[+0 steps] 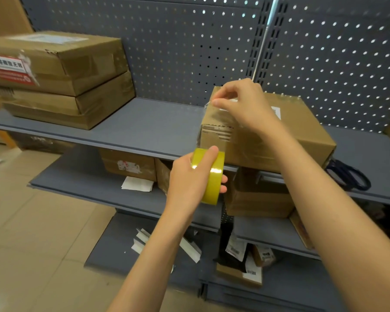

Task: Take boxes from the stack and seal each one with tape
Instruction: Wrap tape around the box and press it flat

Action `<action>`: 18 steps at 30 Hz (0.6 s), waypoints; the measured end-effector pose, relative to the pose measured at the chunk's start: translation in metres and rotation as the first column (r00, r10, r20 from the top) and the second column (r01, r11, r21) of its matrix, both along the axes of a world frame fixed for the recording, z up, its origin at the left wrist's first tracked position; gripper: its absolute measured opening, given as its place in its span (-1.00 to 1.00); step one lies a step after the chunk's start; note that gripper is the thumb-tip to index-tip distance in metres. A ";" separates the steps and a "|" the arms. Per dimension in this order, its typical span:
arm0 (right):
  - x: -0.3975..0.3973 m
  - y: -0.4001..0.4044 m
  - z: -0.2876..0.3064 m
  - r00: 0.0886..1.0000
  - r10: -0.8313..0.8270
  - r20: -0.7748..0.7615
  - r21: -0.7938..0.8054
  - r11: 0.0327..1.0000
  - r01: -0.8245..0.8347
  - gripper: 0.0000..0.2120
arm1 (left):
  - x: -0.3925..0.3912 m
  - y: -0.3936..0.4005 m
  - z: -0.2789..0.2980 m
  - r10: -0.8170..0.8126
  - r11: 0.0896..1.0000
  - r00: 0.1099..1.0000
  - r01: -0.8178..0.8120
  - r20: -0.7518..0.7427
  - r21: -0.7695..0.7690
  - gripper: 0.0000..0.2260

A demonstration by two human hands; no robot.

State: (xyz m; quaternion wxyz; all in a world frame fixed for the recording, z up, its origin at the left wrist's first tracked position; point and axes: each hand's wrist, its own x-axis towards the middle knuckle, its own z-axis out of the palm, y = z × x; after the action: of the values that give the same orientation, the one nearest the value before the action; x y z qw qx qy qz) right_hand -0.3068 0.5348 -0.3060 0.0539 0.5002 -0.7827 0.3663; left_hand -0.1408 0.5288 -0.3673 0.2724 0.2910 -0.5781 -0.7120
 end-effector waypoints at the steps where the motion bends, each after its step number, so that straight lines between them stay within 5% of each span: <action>1: -0.001 -0.002 -0.001 1.000 -0.005 -0.001 0.001 1.000 0.005 -0.93 | -0.001 -0.001 0.000 -0.005 1.000 1.000 0.005 -0.002 0.010 -0.80; 18: -0.021 -0.019 -0.015 0.999 -0.052 -0.002 0.019 0.998 0.052 -0.95 | -0.011 -0.018 0.005 -0.093 0.990 0.996 0.093 -0.009 0.101 -0.77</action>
State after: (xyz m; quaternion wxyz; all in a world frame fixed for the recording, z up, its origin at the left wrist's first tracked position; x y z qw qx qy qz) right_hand -0.3279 0.5157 -0.3212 0.0591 0.4804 -0.7989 0.3571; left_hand -0.1520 0.5113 -0.3626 0.2252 0.2756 -0.5534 -0.7531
